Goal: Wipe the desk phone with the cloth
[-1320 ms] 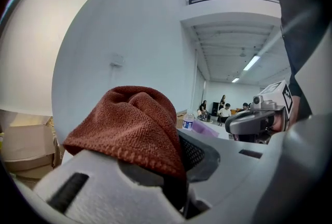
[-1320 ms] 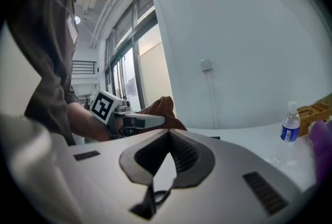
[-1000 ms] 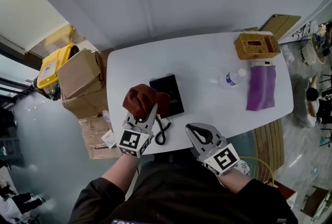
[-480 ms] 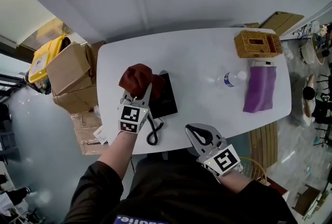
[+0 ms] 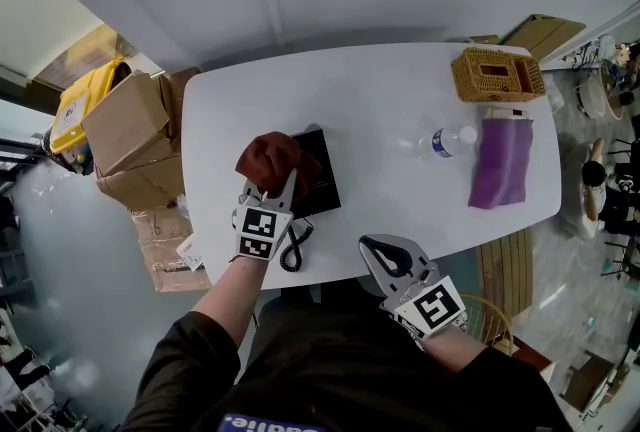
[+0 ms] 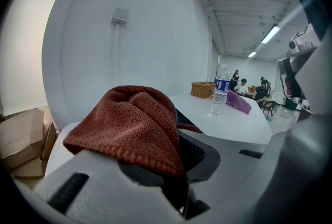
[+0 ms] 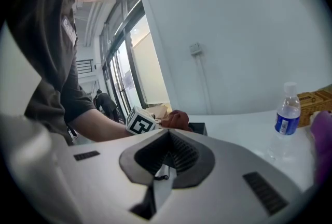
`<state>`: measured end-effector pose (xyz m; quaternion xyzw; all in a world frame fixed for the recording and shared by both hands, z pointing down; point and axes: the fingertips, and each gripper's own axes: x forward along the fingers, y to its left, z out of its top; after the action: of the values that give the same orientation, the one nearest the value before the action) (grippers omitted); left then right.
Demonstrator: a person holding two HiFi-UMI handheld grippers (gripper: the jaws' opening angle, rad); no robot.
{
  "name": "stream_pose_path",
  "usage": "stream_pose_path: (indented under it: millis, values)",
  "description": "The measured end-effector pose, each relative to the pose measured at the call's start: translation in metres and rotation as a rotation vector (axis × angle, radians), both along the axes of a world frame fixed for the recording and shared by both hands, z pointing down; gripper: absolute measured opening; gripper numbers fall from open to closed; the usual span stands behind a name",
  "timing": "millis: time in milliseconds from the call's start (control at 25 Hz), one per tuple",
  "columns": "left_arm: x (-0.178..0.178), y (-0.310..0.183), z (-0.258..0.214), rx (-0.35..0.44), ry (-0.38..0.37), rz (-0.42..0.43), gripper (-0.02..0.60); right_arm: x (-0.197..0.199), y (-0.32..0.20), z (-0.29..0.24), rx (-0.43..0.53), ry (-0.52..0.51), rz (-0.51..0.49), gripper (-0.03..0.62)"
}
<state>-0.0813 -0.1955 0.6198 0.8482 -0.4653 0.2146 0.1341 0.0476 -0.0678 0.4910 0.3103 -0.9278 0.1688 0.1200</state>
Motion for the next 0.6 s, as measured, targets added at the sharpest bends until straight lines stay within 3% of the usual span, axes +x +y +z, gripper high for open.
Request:
stream_pose_path:
  millis: [320, 600]
  values:
    - [0.014, 0.046, 0.024, -0.071, 0.017, 0.029, 0.057, -0.007, 0.016, -0.001, -0.014, -0.003, 0.001, 0.028]
    - [0.032, 0.090, 0.048, -0.151, 0.000, 0.105, 0.057, -0.001, 0.021, -0.002, -0.002, -0.014, 0.039, 0.028]
